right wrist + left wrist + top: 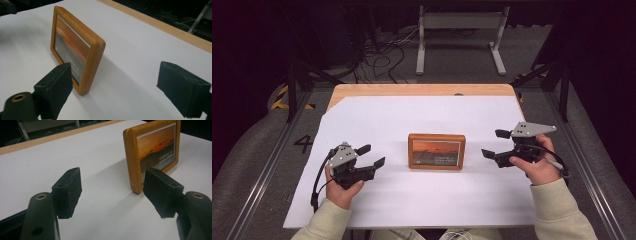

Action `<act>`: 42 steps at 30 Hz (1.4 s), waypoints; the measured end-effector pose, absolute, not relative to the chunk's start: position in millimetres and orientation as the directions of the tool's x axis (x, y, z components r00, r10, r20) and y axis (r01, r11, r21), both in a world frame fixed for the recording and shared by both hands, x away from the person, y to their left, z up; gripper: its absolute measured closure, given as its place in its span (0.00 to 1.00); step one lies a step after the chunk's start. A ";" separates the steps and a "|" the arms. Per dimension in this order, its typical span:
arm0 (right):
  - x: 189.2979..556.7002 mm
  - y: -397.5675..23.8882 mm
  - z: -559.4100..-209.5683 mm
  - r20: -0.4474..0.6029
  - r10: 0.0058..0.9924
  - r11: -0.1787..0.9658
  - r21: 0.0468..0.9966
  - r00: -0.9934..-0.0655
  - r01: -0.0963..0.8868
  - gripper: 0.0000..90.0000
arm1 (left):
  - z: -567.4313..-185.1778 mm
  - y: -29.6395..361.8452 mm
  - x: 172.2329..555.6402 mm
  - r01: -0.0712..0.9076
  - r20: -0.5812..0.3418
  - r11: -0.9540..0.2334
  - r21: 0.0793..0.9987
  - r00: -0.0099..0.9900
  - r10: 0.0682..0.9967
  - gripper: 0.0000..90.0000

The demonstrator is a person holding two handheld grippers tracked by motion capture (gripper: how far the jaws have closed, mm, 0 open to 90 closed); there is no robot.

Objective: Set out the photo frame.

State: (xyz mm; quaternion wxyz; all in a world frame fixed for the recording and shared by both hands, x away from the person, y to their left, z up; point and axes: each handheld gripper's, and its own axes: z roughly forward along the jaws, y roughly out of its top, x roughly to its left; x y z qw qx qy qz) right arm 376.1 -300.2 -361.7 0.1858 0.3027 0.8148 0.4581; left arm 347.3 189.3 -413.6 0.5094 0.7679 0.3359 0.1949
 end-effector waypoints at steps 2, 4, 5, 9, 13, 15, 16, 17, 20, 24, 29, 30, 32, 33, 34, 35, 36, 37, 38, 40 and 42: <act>375.6 -300.6 -366.3 -0.027 0.669 0.396 0.858 -0.743 0.326 0.15 | -413.7 189.1 346.9 0.315 -0.041 -0.253 0.915 0.696 0.717 0.34; 374.8 -301.2 -372.1 -0.025 0.674 0.391 0.860 -0.738 0.328 0.15 | -413.9 189.5 346.6 0.312 -0.039 -0.250 0.917 0.692 0.721 0.34; 374.3 -301.4 -374.1 -0.027 0.678 0.389 0.861 -0.734 0.327 0.16 | -414.1 189.4 346.4 0.314 -0.043 -0.245 0.917 0.690 0.722 0.34; 370.9 -305.5 -385.7 -0.029 0.694 0.371 0.871 -0.719 0.323 0.16 | -414.6 189.1 346.7 0.311 -0.039 -0.247 0.918 0.690 0.722 0.34; 368.2 -308.7 -393.7 -0.032 0.706 0.358 0.878 -0.708 0.317 0.16 | -414.0 188.8 345.6 0.309 -0.042 -0.242 0.920 0.690 0.723 0.34; 366.9 -309.0 -398.4 -0.032 0.706 0.353 0.882 -0.708 0.312 0.16 | -414.3 188.7 345.4 0.309 -0.040 -0.244 0.919 0.691 0.722 0.34; 366.4 -309.3 -401.0 -0.032 0.706 0.353 0.882 -0.708 0.312 0.16 | -414.6 188.9 345.7 0.306 -0.036 -0.248 0.919 0.693 0.720 0.34; 365.9 -309.5 -403.7 -0.027 0.705 0.349 0.883 -0.708 0.314 0.16 | -415.0 189.0 346.0 0.306 -0.035 -0.251 0.919 0.695 0.718 0.34; 365.3 -311.3 -411.4 -0.022 0.705 0.346 0.883 -0.708 0.317 0.16 | -416.9 188.9 346.7 0.311 -0.039 -0.250 0.917 0.693 0.719 0.34; 365.9 -314.2 -419.6 -0.029 0.712 0.345 0.885 -0.701 0.313 0.16 | -419.8 189.5 348.7 0.316 -0.038 -0.249 0.916 0.684 0.729 0.34; 369.5 -317.1 -433.7 -0.023 0.728 0.341 0.879 -0.685 0.334 0.16 | -423.0 189.2 350.0 0.321 -0.040 -0.247 0.914 0.680 0.732 0.34; 370.3 -317.9 -436.3 -0.024 0.730 0.345 0.875 -0.683 0.338 0.16 | -423.8 188.4 350.4 0.323 -0.039 -0.252 0.912 0.681 0.731 0.34; 371.2 -318.7 -439.3 -0.024 0.734 0.347 0.873 -0.679 0.343 0.16 | -424.7 187.9 351.4 0.323 -0.033 -0.262 0.910 0.684 0.729 0.34; 371.3 -318.9 -440.1 -0.026 0.735 0.349 0.872 -0.678 0.345 0.16 | -424.9 187.9 351.6 0.326 -0.036 -0.261 0.909 0.683 0.729 0.34; 371.4 -319.1 -440.6 -0.026 0.734 0.350 0.871 -0.679 0.344 0.16 | -425.0 188.0 351.8 0.326 -0.037 -0.258 0.909 0.682 0.730 0.34; 371.5 -319.1 -441.0 -0.025 0.733 0.349 0.872 -0.680 0.344 0.16 | -425.1 188.3 351.8 0.328 -0.041 -0.255 0.910 0.681 0.731 0.34; 371.6 -318.7 -441.3 -0.024 0.732 0.349 0.872 -0.681 0.344 0.16 | -425.1 188.3 351.8 0.328 -0.041 -0.255 0.910 0.681 0.731 0.34; 371.8 -318.2 -441.7 -0.027 0.730 0.352 0.871 -0.683 0.342 0.16 | -425.3 188.7 352.0 0.332 -0.047 -0.252 0.909 0.681 0.731 0.34; 371.8 -318.2 -441.7 -0.027 0.730 0.352 0.871 -0.683 0.342 0.16 | -425.3 188.7 352.0 0.332 -0.047 -0.252 0.909 0.681 0.731 0.34; 371.9 -317.7 -441.6 -0.026 0.729 0.352 0.872 -0.684 0.341 0.16 | -425.5 188.8 352.4 0.333 -0.049 -0.252 0.909 0.683 0.728 0.34; 371.8 -317.9 -441.2 -0.027 0.730 0.351 0.873 -0.683 0.340 0.16 | -425.6 188.8 352.7 0.333 -0.050 -0.250 0.909 0.683 0.728 0.34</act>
